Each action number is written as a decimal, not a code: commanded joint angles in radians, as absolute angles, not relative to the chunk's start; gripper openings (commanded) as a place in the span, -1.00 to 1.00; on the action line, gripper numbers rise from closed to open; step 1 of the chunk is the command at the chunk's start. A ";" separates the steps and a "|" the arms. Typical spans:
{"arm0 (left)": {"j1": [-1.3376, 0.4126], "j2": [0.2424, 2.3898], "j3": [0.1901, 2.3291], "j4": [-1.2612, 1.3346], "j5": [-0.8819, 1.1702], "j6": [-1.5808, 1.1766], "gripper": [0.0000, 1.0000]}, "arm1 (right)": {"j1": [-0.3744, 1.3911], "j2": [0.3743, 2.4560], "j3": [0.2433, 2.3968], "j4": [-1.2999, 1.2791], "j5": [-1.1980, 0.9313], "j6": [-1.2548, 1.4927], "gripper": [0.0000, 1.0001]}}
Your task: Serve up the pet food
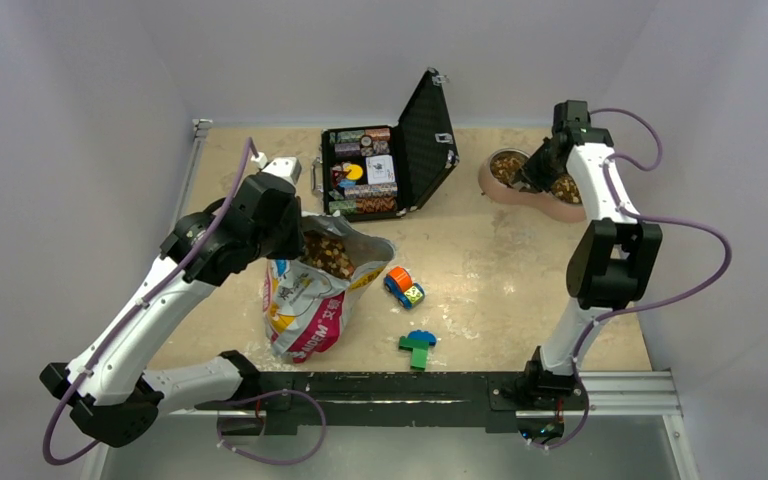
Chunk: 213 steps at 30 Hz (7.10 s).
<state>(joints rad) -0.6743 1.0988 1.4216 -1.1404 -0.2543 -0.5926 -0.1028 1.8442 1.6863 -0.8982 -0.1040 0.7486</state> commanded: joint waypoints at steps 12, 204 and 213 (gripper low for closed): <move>-0.664 1.048 1.432 -1.020 -0.253 -0.629 -1.00 | 0.029 1.884 1.844 -0.867 0.200 0.469 -1.00; -0.761 0.766 1.259 -1.023 -0.202 -0.726 -1.00 | 0.605 1.076 0.755 0.148 -0.958 1.118 -1.00; -0.761 0.781 1.276 -1.058 -0.305 -0.784 -1.00 | 0.601 0.968 0.682 0.209 -0.964 1.161 -1.00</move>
<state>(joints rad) -0.7536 0.7864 1.2057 -1.0725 -0.2478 -0.7261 0.6083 1.0153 0.6918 0.1310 -0.9688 1.1774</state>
